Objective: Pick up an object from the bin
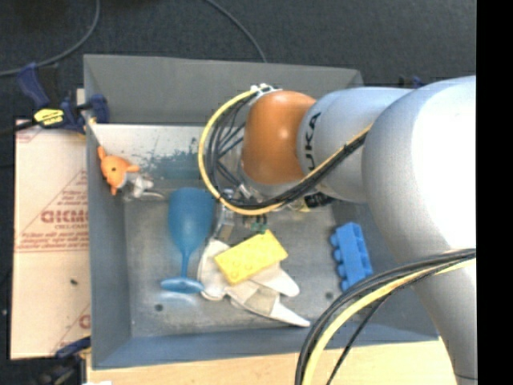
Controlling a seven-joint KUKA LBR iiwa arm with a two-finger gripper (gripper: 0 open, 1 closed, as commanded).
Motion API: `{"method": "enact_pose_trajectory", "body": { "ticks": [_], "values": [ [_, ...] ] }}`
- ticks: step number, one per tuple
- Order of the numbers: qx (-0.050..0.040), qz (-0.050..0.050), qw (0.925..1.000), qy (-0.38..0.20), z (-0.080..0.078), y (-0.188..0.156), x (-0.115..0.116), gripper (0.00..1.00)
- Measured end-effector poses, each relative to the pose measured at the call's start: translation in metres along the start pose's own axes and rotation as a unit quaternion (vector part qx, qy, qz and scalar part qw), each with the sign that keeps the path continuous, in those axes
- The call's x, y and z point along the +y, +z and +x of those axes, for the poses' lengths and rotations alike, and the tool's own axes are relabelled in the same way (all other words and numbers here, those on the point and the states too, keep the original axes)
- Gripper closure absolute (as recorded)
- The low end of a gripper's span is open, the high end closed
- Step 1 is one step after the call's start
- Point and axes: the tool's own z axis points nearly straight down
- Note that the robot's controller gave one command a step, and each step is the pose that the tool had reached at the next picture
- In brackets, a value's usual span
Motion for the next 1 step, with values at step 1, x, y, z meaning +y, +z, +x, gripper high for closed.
{"method": "enact_pose_trajectory", "body": {
  "ticks": [1],
  "values": [
    [-0.0049,0.0,0.9745,-0.224,-0.0121,0.0023,0.0437,1.0]
  ]
}}
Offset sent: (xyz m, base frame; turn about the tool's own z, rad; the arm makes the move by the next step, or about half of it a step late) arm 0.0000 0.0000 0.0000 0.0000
